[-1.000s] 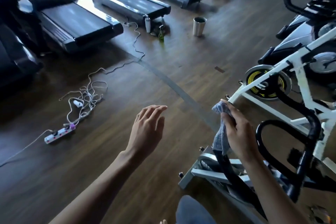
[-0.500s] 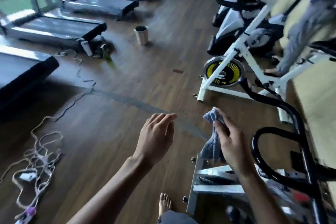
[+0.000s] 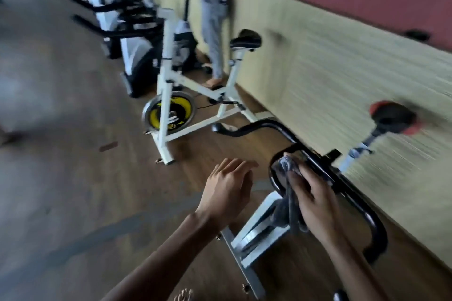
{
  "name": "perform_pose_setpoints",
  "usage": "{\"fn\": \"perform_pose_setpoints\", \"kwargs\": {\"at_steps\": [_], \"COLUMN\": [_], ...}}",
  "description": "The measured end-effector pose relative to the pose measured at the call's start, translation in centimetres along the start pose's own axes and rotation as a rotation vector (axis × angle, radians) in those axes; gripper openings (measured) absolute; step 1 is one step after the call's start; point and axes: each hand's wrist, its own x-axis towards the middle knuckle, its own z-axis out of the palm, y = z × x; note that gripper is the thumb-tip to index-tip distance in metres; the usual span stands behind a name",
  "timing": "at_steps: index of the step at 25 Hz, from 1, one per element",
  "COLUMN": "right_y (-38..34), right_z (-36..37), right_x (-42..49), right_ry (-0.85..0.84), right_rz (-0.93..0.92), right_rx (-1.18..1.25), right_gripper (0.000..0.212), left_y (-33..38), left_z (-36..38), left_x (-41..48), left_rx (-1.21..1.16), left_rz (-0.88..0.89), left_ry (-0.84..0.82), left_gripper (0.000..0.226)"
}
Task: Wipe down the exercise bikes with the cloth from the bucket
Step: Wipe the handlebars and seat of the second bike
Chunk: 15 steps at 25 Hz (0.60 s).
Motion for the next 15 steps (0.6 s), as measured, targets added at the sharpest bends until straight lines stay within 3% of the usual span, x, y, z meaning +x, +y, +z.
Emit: {"fn": "perform_pose_setpoints", "kwargs": {"at_steps": [7,12,15], "right_y": [-4.2,-7.2,-8.0], "right_z": [1.1,4.6,6.9], "right_x": [-4.1,-8.5,-10.9], "right_ry": [0.416,0.735,0.835], "right_rz": [0.147,0.241,0.262], "right_rx": [-0.208,-0.159,-0.091], "right_gripper": [0.037,0.039,0.038], "left_y": [-1.4,-0.1,0.7], "left_z": [0.7,1.7,2.4], "left_x": [3.9,3.9,3.6], "left_rx": [-0.273,-0.455,-0.525], "left_rz": [0.356,0.576,0.703], "left_ry": [-0.248,-0.356,-0.380], "left_gripper": [0.028,0.024,0.021]}}
